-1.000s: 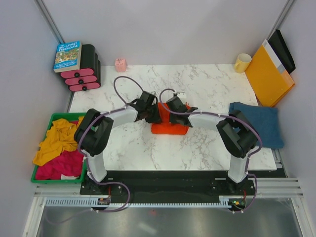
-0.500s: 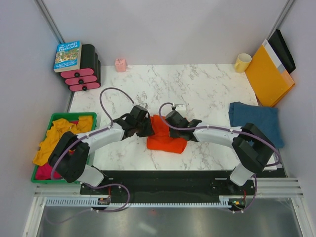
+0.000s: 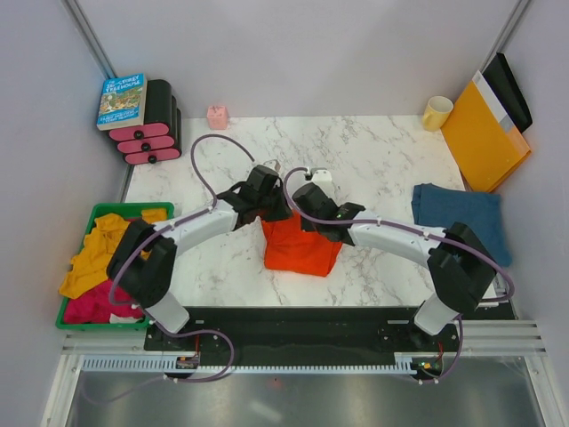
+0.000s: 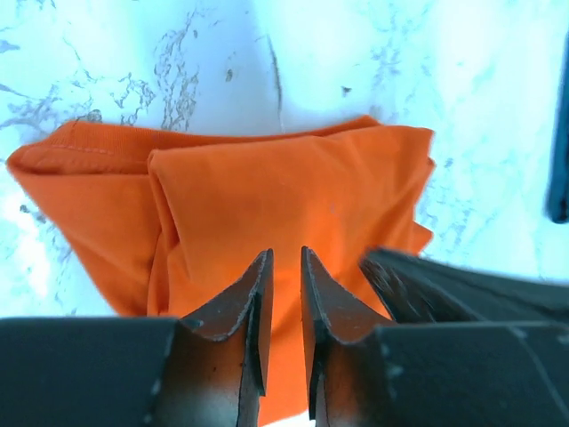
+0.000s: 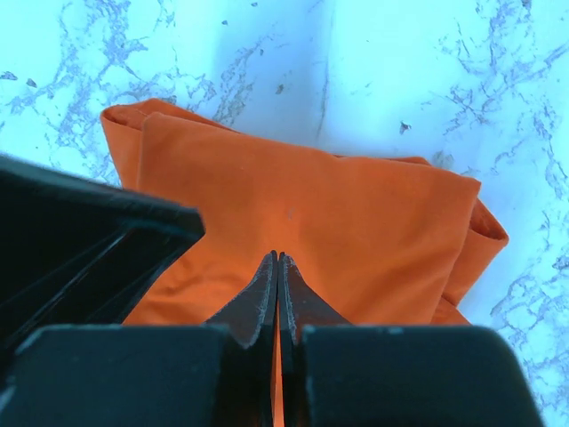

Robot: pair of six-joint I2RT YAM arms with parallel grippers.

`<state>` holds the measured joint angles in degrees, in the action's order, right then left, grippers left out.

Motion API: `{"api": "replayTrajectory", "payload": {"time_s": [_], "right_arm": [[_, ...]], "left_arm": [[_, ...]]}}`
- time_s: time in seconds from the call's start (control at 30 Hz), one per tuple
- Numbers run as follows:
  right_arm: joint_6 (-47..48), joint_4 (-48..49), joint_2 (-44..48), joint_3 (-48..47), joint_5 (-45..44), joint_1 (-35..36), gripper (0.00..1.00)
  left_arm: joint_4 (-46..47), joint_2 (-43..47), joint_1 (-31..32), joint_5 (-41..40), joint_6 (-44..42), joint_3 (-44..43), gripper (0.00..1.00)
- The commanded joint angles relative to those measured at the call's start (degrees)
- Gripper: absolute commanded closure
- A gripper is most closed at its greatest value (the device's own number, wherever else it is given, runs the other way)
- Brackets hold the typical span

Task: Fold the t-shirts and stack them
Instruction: Put the neatly folded tshirt into the corner of the board with the right arm

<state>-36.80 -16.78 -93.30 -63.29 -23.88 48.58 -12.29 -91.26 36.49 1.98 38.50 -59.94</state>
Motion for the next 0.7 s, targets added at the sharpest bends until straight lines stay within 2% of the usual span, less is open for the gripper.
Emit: {"api": "replayTrajectory", "payload": {"time_s": [0.0,0.47,0.57,0.6,0.67], "right_arm": [[-1.26,-0.71,4.08,1.76,-2.05,0.03,0.98],[-4.33,-4.4,9.71,7.12,-3.98,0.11,0.97],[-4.42,-4.84,12.17,8.97,-5.3,0.11,0.97],[-4.34,-4.93,13.22,9.75,-6.0,0.11,0.96],[-3.64,-4.93,16.91,10.55,-9.16,0.11,0.91]], "left_arm": [[0.69,-6.9,-0.02,2.14,-2.29,-4.21,0.76],[0.43,-20.53,-2.04,3.64,-3.52,-13.0,0.76],[2.0,-18.43,-1.95,6.88,-3.61,-11.35,0.76],[5.58,-16.94,-1.95,7.86,-3.87,-10.03,0.74],[7.8,-10.71,-1.43,8.48,-4.92,-5.64,0.69]]}}
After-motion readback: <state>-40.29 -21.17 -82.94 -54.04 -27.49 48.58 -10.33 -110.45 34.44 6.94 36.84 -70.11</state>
